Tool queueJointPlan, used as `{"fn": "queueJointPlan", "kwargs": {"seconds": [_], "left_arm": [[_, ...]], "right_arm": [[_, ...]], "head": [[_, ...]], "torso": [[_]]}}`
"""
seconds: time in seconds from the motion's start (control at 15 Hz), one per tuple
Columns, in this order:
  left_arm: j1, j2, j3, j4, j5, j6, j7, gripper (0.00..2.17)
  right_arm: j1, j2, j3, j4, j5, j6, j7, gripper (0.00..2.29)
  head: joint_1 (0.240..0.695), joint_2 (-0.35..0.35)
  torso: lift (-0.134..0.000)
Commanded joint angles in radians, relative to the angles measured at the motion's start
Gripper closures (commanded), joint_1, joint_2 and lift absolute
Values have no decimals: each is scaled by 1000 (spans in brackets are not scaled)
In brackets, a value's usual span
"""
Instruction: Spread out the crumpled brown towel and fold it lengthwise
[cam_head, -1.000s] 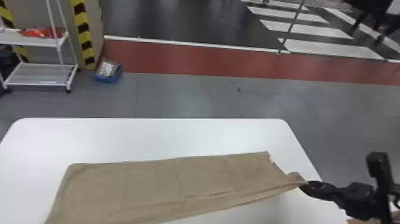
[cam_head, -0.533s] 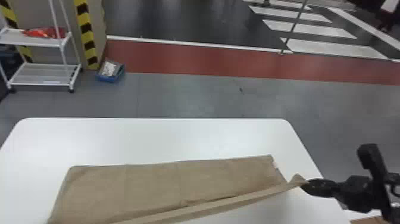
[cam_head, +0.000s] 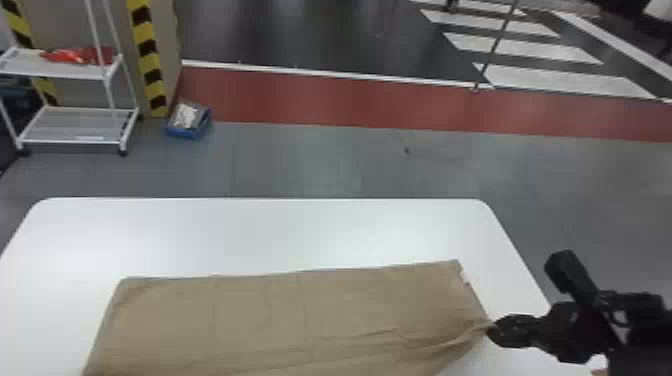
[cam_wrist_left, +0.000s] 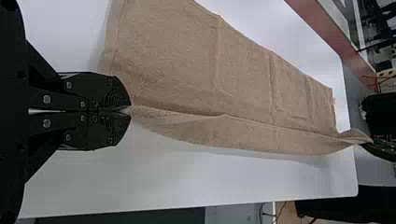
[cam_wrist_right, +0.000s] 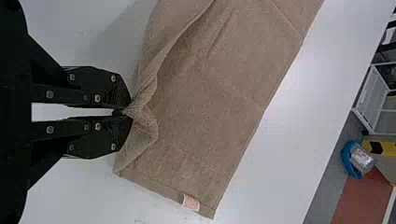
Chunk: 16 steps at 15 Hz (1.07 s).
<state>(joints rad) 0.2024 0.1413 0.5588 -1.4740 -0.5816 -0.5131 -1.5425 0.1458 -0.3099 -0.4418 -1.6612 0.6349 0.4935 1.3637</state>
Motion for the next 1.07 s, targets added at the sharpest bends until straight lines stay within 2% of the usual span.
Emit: {"fn": "queueJointPlan", "kwargs": {"seconds": [0.0, 0.07, 0.13, 0.2, 0.27, 0.4, 0.67, 0.8, 1.0], "left_arm": [[-3, -6, -30, 0, -14, 3, 1, 1345], [-4, -8, -39, -2, -15, 3, 1, 1345], [-9, -8, -45, 0, -20, 3, 2, 1345], [-12, -9, -46, 0, -21, 3, 2, 1345], [-14, -8, -48, 0, -26, 3, 5, 1345], [-14, -9, -48, 0, -26, 3, 4, 1345], [-14, -9, -46, 1, -27, 3, 7, 1345], [-14, -9, -46, 0, -26, 3, 8, 1345], [-12, -9, -46, 1, -26, 3, 8, 1345]], "right_arm": [[-45, 3, 52, 41, 20, 24, -5, 1045], [-60, 5, 64, 55, 20, 37, -28, 1038], [-75, 5, 81, 69, 28, 34, -41, 704], [-78, 6, 97, 67, 42, 34, -64, 215], [-78, 6, 114, 66, 66, 27, -72, 63], [-77, 8, 124, 35, 83, 15, -75, 70], [-71, 2, 156, 12, 172, -55, -89, 157], [-78, -3, 195, 12, 220, -68, -89, 286], [-101, -3, 235, 34, 266, -71, -91, 289]], "head": [[695, -209], [695, -207], [695, -205], [695, -206], [695, -206], [695, -202], [695, -189], [695, -189], [695, -178]], "torso": [[0], [0], [0], [0], [0], [0], [0], [0], [0]]}}
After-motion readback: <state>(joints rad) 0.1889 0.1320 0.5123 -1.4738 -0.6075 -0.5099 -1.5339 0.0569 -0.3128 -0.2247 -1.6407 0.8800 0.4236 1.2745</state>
